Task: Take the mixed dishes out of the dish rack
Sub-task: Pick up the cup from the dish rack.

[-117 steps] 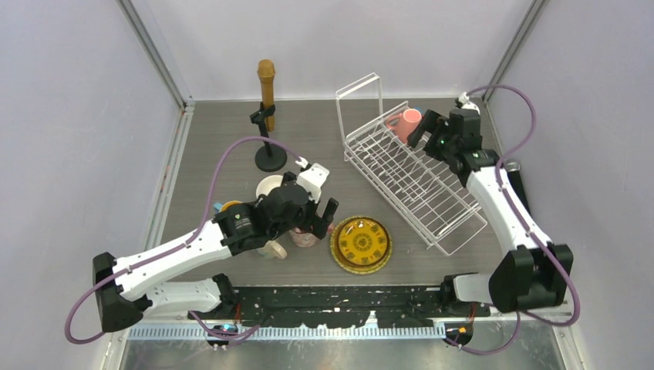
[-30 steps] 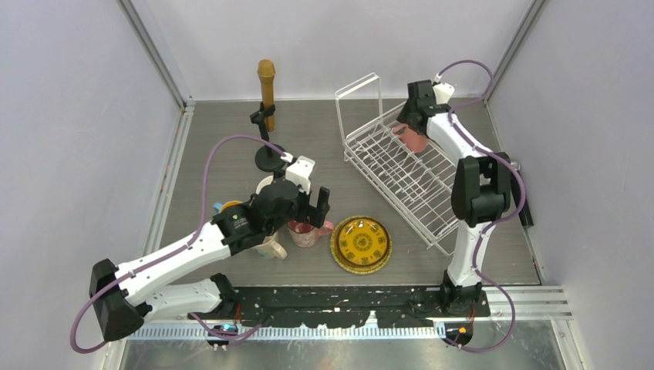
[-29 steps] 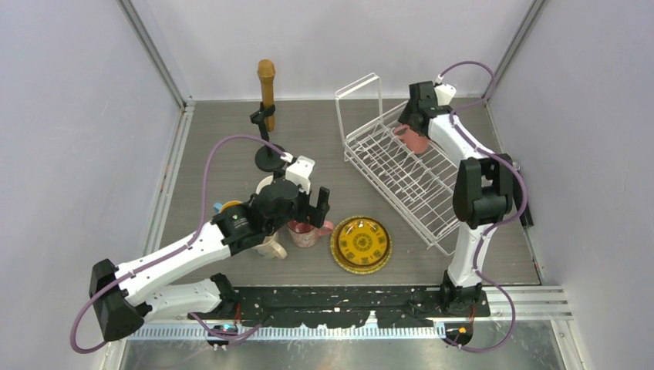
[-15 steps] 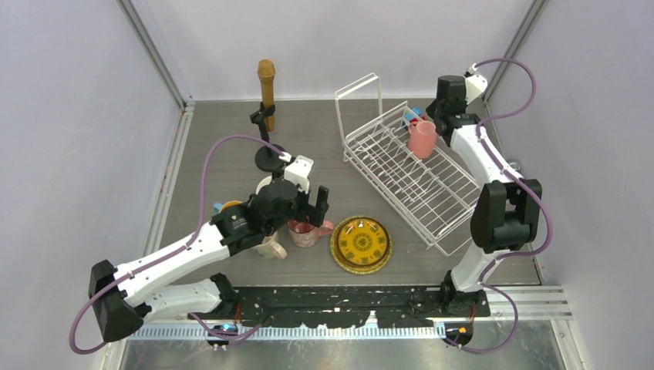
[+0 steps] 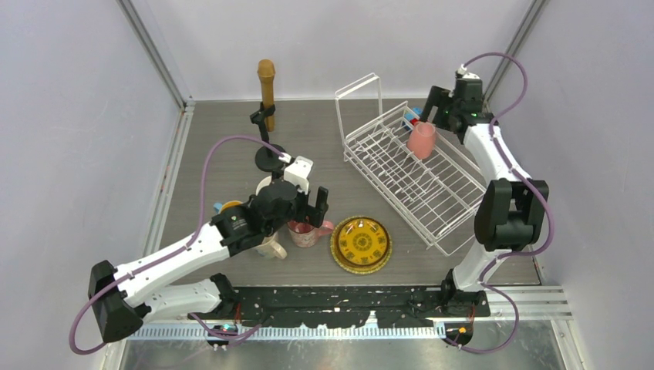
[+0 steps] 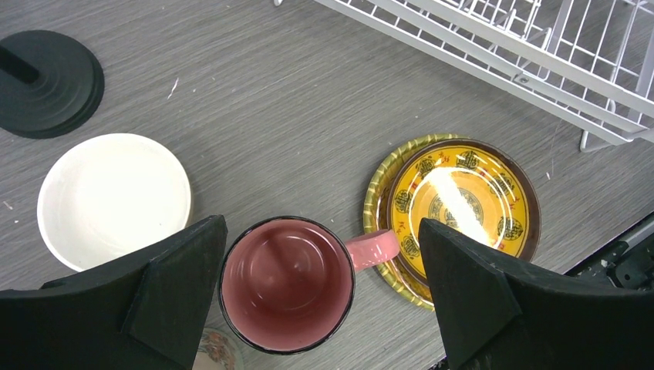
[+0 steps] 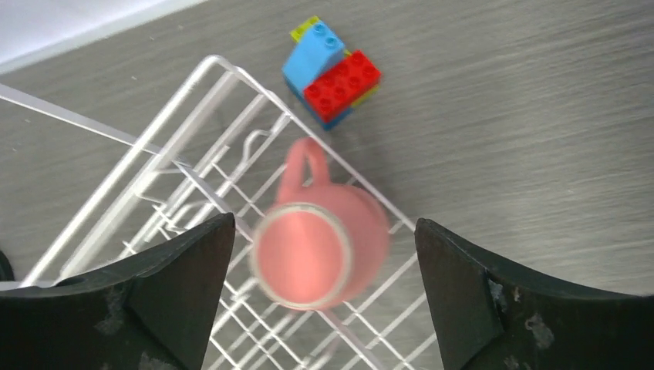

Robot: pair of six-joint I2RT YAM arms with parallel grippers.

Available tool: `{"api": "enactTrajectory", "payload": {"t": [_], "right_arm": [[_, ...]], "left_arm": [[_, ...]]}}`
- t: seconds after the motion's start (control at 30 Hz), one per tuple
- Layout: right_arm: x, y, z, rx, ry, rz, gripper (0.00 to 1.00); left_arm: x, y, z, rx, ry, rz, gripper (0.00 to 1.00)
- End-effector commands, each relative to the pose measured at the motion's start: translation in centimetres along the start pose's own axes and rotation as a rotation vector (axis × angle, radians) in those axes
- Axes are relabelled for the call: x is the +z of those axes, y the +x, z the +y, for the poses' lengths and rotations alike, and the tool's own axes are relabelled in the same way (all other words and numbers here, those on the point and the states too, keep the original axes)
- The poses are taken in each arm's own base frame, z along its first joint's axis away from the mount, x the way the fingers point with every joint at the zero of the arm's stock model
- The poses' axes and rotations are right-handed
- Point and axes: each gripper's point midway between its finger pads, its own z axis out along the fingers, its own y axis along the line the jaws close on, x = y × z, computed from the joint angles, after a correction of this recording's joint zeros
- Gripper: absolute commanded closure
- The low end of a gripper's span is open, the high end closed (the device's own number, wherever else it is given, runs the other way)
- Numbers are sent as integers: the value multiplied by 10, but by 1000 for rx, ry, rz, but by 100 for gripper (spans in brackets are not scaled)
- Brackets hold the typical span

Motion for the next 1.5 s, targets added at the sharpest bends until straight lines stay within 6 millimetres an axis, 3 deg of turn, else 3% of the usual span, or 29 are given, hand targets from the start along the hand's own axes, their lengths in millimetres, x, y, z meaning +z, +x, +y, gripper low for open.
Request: {"api": "enactTrajectory", "payload": {"t": [0.0, 0.23, 0.3, 0.47, 0.5, 0.63, 0.97, 1.1, 1.17, 1.2, 1.27, 1.4, 1.47], "right_arm": [[-21, -7, -7, -136, -146, 46, 4], [-5, 15, -4, -185, -185, 110, 0], [-3, 17, 2, -223, -183, 105, 0], [7, 16, -5, -295, -80, 91, 0], [10, 23, 5, -323, -91, 106, 1], [19, 36, 12, -421, -30, 142, 2], [45, 55, -2, -442, 118, 187, 7], [47, 56, -4, -429, 130, 176, 17], [45, 51, -2, -416, 129, 159, 29], [44, 46, 0, -408, 125, 141, 39], [40, 36, 3, -390, 124, 102, 49], [27, 10, 12, -337, 106, 2, 60], [11, -8, 18, -321, 86, -60, 64]], "left_arm": [[1, -14, 0, -6, 1, -59, 0], [6, -14, -4, 5, 3, -34, 0], [7, -14, -4, 0, 3, -34, 0], [8, -15, -6, -4, 8, -32, 0], [9, -14, -6, -3, 7, -29, 0], [11, -14, -7, -1, 8, -24, 0], [11, -13, -7, 2, 2, -17, 0], [13, -14, -8, 0, 6, -20, 0], [14, -14, -9, 2, 7, -17, 0], [14, -14, -9, 3, 8, -16, 0], [15, -14, -9, 3, 9, -13, 0], [14, -12, -8, 2, 6, -11, 0], [13, -12, -8, -1, 7, -12, 0]]}}
